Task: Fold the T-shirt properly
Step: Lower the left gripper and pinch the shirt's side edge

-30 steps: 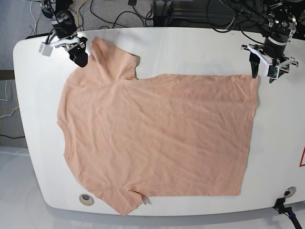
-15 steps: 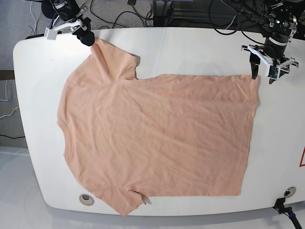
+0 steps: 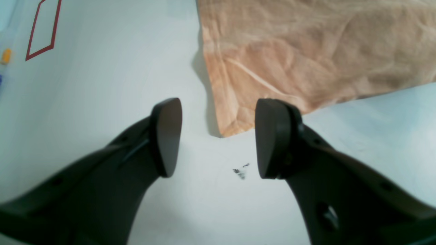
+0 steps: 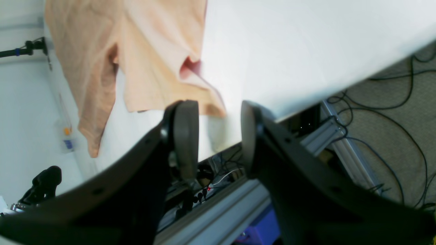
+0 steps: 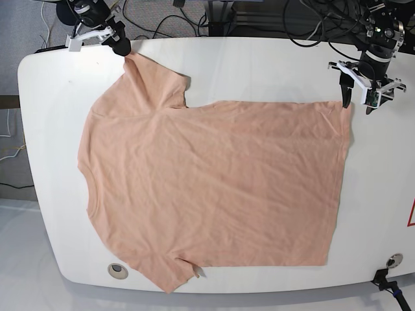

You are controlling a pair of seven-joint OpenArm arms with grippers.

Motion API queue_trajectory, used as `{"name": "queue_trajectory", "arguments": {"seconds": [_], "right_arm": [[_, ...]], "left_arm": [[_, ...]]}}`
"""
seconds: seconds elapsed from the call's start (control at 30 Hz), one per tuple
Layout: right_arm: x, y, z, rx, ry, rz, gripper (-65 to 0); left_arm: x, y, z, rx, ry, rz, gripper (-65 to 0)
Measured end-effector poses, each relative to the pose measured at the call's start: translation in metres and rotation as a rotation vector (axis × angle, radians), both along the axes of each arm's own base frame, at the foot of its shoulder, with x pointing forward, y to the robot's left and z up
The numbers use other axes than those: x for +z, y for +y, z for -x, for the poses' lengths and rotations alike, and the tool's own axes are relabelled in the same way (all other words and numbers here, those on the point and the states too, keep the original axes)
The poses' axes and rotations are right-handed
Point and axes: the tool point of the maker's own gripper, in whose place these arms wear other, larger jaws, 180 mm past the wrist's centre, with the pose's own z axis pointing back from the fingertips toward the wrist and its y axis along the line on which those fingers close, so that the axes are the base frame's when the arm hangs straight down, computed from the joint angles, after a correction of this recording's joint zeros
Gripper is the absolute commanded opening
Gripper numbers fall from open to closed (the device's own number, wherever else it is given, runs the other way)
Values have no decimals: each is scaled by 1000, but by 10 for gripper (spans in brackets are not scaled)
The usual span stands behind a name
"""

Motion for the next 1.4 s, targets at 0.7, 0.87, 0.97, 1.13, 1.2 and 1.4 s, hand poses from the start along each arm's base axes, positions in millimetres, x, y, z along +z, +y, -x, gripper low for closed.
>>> {"name": "queue_trajectory", "arguments": {"seconds": [0.7,0.87,0.97,1.13,1.2,1.4], "right_arm": [[5,22,-30,47,-45,-65,-489],[4,23,-26,45,-35,-68,-650],[2,33,-24,88,-17,-88,-650],[1,40,-22,113,-4,-108,-650],[1,40,-22,113,-4,-108,-650],[1,39,-21,119,-2,-104,-650]], "left_arm": [[0,-1,0,-2,0,0,-324],[0,-1,0,-2,0,0,-324],[0,-1,0,-2,0,0,-324],[1,0,-3,0,-7,0,-324],[7,1,-10,4,-30,1,-324],[-2,29,-6,90,73,32,-322]]}}
